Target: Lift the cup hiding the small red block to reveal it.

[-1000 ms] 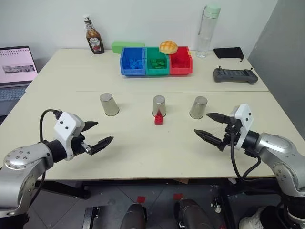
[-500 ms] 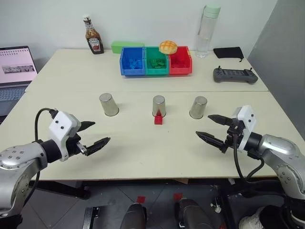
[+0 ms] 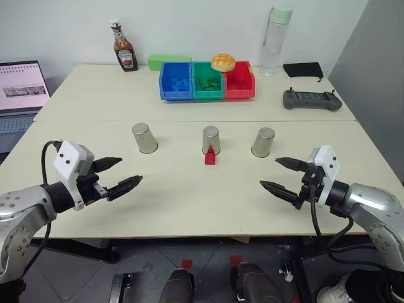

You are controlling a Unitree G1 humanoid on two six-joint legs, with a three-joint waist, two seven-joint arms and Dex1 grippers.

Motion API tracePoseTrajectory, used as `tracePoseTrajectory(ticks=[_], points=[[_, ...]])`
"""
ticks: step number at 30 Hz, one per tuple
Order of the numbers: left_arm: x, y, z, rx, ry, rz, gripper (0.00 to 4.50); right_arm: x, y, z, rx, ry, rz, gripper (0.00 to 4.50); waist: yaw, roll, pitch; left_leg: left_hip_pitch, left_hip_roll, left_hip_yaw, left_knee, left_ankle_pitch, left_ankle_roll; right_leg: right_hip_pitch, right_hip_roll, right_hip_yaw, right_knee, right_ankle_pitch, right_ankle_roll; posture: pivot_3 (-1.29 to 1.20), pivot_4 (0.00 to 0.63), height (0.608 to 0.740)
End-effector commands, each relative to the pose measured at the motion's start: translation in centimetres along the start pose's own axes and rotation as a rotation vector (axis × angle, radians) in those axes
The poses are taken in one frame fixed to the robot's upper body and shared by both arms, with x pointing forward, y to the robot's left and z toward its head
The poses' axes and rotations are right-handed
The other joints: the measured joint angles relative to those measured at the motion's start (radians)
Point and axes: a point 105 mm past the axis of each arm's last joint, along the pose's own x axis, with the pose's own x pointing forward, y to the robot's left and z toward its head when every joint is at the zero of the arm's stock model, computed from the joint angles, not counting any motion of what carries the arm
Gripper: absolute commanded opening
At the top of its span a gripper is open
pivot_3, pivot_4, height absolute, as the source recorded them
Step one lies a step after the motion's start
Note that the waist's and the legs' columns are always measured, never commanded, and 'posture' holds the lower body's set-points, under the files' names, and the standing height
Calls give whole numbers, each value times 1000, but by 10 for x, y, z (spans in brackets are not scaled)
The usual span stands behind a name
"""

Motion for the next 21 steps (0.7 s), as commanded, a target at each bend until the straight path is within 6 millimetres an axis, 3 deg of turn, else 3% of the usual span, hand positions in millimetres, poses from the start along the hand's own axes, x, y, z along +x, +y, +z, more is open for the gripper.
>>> tracePoseTrajectory(ticks=[1, 21], points=[[1, -6, 4, 75, 12, -24, 4500, -2, 2, 7, -20, -30, 1, 4484, 0, 0, 0, 0, 0, 0, 0, 0, 0, 0, 0, 0, 0, 0, 0, 0, 150, 740], [12, -10, -8, 100, 40, -57, 4500, -1, 0, 9, -57, -13, 20, 4484, 0, 0, 0, 0, 0, 0, 0, 0, 0, 0, 0, 0, 0, 0, 0, 0, 150, 740]])
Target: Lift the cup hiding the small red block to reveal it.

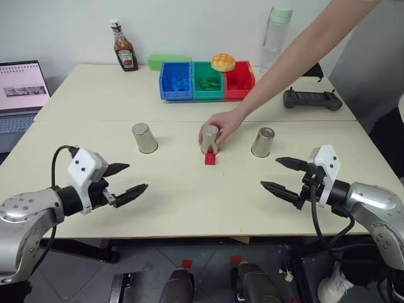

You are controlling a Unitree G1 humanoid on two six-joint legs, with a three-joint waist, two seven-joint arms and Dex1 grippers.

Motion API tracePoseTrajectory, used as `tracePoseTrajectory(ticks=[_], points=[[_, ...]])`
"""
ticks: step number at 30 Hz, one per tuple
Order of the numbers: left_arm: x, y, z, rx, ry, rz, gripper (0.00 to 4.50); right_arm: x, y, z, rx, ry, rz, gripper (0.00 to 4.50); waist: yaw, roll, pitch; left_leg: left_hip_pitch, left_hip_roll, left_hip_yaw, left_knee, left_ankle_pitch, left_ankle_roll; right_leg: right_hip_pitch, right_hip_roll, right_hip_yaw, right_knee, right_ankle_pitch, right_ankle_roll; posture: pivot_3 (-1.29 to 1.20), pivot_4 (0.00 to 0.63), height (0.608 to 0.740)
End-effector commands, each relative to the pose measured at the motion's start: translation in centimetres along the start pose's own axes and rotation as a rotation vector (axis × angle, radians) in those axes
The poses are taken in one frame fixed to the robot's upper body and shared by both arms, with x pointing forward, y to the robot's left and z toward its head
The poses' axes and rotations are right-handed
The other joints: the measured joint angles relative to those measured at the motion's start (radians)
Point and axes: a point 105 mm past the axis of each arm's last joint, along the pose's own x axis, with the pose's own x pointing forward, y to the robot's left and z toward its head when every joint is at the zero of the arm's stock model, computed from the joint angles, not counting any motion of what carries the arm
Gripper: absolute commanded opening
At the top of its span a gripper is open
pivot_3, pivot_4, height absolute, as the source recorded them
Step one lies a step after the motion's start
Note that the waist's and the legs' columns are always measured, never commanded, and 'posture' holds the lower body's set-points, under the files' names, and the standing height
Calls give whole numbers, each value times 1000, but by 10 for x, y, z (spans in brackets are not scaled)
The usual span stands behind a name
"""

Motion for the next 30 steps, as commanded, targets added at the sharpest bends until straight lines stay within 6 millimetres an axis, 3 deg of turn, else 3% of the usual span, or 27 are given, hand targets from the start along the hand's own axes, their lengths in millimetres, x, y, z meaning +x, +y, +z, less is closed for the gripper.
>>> tracePoseTrajectory(ticks=[1, 22, 30], points=[[-1, 2, 9, 39, -26, 8, 4500, 0, 0, 9, -41, -28, 5, 4484, 0, 0, 0, 0, 0, 0, 0, 0, 0, 0, 0, 0, 0, 0, 0, 0, 150, 740], [6, 10, 20, 58, -49, -3, 4500, 6, -3, 9, -61, -35, 11, 4484, -1, 0, 0, 0, 0, 0, 0, 0, 0, 0, 0, 0, 0, 0, 0, 0, 150, 740], [6, 1, 19, 54, -44, -45, 4500, 13, 1, 14, -57, -44, 19, 4484, 0, 0, 0, -1, 0, 0, 0, 0, 0, -1, 0, 0, 0, 0, 0, 0, 150, 740]])
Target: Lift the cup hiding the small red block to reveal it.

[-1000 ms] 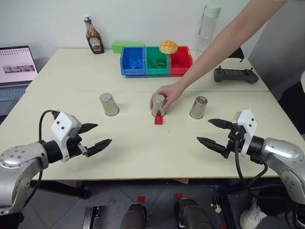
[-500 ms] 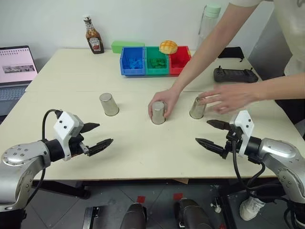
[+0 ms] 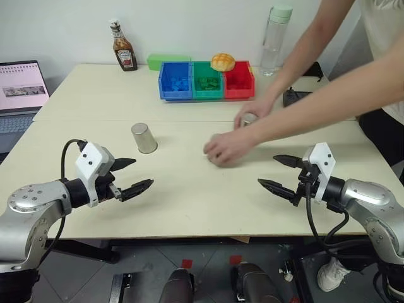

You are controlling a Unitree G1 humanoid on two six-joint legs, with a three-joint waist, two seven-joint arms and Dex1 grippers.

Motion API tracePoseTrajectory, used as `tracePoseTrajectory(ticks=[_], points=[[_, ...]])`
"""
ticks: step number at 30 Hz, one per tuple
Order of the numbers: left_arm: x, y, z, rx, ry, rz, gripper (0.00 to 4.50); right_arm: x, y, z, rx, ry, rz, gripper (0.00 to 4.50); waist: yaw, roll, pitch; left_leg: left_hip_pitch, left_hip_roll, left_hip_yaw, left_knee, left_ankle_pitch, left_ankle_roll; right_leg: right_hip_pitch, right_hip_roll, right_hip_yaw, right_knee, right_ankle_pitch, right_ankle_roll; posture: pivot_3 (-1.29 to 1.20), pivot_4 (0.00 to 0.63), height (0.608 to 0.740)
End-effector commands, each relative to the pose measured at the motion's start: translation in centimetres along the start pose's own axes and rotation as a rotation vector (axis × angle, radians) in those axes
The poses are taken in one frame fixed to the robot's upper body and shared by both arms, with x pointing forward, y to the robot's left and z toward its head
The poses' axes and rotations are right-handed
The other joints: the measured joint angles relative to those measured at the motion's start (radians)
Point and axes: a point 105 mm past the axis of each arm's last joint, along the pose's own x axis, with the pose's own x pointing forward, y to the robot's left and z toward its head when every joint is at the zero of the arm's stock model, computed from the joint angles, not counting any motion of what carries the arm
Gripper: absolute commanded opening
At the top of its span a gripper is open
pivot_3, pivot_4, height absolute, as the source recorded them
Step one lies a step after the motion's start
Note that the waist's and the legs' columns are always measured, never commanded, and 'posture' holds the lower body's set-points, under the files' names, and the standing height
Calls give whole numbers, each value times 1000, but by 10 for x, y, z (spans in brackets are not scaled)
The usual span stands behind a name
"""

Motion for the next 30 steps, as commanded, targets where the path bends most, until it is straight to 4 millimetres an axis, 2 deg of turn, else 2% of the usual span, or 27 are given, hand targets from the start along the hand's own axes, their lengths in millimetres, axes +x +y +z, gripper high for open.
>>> tracePoseTrajectory(ticks=[1, 11, 16, 19, 22, 30], points=[[-3, -5, 8, 36, -12, -33, 4500, 5, 4, 15, -27, -45, 10, 4484, 0, 0, 0, 0, 0, 0, 0, 0, 0, 0, 0, 0, 0, 0, 0, 0, 150, 740], [2, -4, 12, 57, -30, -44, 4500, 13, -1, 13, 6, -54, -64, 4484, 0, 0, 0, 0, 0, 0, 0, 0, 0, 0, 0, 0, 0, 0, 0, 0, 150, 740], [3, -13, 21, 52, -51, -111, 4500, 16, -9, 12, 57, -70, -140, 4484, 0, 0, 0, 0, 0, 0, 0, 0, 0, 0, 0, 0, 0, 0, 0, 0, 150, 740], [4, -22, 27, 72, -42, -177, 4500, 24, -24, 4, 12, -18, -261, 4484, -2, 0, 0, 0, 0, 0, 0, 0, 0, 0, 0, 0, 0, 0, 0, 0, 150, 740], [3, -33, 36, 91, -33, -249, 4500, 29, -50, 1, 55, -29, -424, 4484, -2, 0, 0, 0, 0, 0, 0, 0, 0, -1, 0, 0, 0, 0, 0, 0, 150, 740], [15, -51, 48, 192, -20, -353, 4500, 50, -84, -3, 161, -46, -532, 4484, -3, 1, 0, -1, 0, 1, -1, 0, 0, -2, 0, 1, 1, 0, 0, 0, 150, 740]])
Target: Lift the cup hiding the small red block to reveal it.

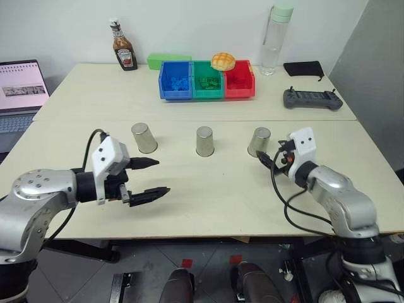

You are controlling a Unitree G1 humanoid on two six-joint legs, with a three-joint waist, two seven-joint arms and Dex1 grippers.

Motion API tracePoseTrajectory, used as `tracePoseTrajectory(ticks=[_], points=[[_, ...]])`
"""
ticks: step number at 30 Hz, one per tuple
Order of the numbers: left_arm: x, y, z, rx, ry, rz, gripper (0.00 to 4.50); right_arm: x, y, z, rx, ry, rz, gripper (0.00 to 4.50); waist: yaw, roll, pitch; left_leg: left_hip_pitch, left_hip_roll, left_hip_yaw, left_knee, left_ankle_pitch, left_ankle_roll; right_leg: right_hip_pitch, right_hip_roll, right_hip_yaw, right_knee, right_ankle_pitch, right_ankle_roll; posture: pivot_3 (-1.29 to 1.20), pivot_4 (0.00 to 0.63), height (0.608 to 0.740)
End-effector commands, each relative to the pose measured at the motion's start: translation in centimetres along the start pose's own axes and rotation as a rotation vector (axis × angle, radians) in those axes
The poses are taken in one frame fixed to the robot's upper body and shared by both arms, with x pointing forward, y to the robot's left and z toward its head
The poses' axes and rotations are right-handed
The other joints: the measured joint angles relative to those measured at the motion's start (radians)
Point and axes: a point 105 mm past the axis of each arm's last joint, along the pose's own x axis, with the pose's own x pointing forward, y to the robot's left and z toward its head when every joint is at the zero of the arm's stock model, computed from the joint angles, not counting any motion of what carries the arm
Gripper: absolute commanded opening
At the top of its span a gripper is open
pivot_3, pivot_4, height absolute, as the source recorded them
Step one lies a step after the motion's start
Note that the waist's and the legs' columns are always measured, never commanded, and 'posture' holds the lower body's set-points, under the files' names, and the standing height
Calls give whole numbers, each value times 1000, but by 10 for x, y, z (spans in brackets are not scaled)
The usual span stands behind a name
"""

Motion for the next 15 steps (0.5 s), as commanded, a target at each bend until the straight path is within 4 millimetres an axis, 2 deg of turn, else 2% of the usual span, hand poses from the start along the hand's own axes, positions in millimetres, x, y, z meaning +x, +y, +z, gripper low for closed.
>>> tracePoseTrajectory(ticks=[1, 7, 15], points=[[6, -5, 9, 88, 14, -38, 4500, 12, -16, 13, 14, -54, -63, 4484, 0, 0, 0, 0, 0, 0, 0, 0, 0, 0, 0, 0, 0, 0, 0, 0, 150, 740], [8, -5, 7, 100, 34, -44, 4500, 33, -21, 9, 66, -45, -89, 4484, -2, 0, 0, 0, 0, 0, -1, 0, 0, 0, 0, 0, 0, 0, 0, 0, 150, 740], [5, -2, 4, 104, 50, -21, 4500, 60, -15, 1, 101, -39, -67, 4484, -10, 0, 0, 0, 0, 1, 0, 0, 0, -1, 0, 0, 0, 0, 0, 0, 150, 740]])
